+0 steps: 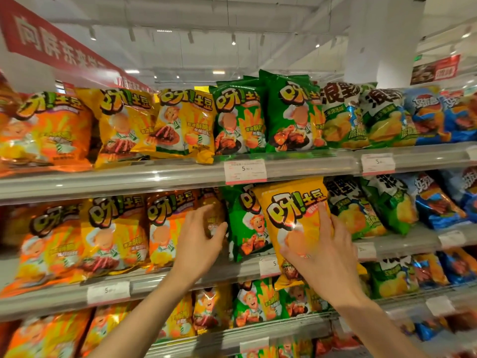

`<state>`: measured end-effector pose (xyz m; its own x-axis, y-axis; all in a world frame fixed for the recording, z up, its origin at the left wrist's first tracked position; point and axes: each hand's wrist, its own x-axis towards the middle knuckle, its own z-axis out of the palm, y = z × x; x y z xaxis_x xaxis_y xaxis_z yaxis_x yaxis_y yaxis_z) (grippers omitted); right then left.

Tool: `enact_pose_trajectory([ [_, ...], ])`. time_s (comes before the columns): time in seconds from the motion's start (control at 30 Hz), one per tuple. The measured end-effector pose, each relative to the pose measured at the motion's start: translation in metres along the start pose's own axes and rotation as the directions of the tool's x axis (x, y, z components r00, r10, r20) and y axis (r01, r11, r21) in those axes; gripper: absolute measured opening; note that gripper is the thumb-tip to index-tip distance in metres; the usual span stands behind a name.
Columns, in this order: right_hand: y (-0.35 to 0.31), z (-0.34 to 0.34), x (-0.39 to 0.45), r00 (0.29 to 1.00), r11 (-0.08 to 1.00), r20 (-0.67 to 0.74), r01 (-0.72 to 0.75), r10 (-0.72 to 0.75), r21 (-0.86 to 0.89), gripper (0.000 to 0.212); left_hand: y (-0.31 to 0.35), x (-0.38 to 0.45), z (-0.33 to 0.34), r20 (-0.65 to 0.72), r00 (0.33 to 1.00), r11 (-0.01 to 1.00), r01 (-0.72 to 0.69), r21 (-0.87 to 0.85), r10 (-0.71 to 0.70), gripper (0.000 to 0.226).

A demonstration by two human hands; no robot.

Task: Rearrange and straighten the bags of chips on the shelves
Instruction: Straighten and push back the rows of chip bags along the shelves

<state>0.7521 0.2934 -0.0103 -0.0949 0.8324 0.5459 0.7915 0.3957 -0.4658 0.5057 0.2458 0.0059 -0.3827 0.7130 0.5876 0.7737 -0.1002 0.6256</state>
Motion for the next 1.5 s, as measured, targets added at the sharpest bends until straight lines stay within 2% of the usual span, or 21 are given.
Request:
enact_pose_trajectory([
  [0.07, -0.013, 0.008, -0.002, 1.0, 0.999, -0.011, 0.02, -0.019, 0.037, 0.115, -0.019, -0.005, -0.02, -0.093, 0.996, 0.997, -0.008, 0.071, 0.014, 0.049],
  [0.17, -0.035, 0.02, -0.005, 0.999, 0.996, -0.022, 0.045, -0.044, 0.083, 0.114, -0.05, -0.002, -0.036, -0.137, 0.984, 0.975, 0.135, 0.179, -0.111, 0.064],
  [0.33, -0.065, 0.037, -0.009, 0.997, 0.99, -0.023, 0.075, -0.073, 0.122, 0.112, -0.08, 0.006, -0.037, -0.097, 0.948, 0.911, 0.319, 0.263, -0.304, 0.086],
  [0.43, -0.077, 0.046, -0.009, 0.997, 0.989, -0.026, 0.081, -0.078, 0.124, 0.113, -0.081, 0.013, -0.031, -0.079, 0.934, 0.884, 0.357, 0.303, -0.35, 0.101],
  [0.63, -0.074, 0.052, -0.01, 0.997, 0.992, -0.034, 0.079, -0.076, 0.096, 0.114, -0.079, 0.023, -0.026, -0.006, 0.904, 0.873, 0.414, 0.258, -0.427, 0.122],
  [0.77, -0.067, 0.049, -0.011, 0.997, 0.993, -0.024, 0.072, -0.071, 0.089, 0.114, -0.077, 0.025, -0.021, 0.049, 0.9, 0.871, 0.404, 0.28, -0.433, 0.129],
  [0.93, -0.06, 0.046, -0.01, 0.997, 0.995, -0.025, 0.072, -0.071, 0.075, 0.113, -0.076, 0.025, -0.016, 0.006, 0.903, 0.88, 0.416, 0.228, -0.429, 0.118],
  [1.1, -0.054, 0.044, -0.01, 0.997, 0.994, -0.033, 0.068, -0.065, 0.088, 0.112, -0.066, 0.025, -0.016, 0.021, 0.911, 0.905, 0.408, 0.122, -0.413, 0.112],
  [1.33, -0.051, 0.043, -0.016, 0.998, 0.994, -0.013, 0.064, -0.063, 0.086, 0.114, -0.048, 0.013, -0.03, 0.045, 0.947, 0.936, 0.307, 0.175, -0.319, 0.11],
  [1.5, -0.064, 0.048, -0.027, 0.996, 0.99, 0.01, 0.092, -0.094, 0.111, 0.115, -0.053, -0.009, -0.07, -0.011, 0.974, 0.953, 0.224, 0.206, -0.226, 0.11],
])
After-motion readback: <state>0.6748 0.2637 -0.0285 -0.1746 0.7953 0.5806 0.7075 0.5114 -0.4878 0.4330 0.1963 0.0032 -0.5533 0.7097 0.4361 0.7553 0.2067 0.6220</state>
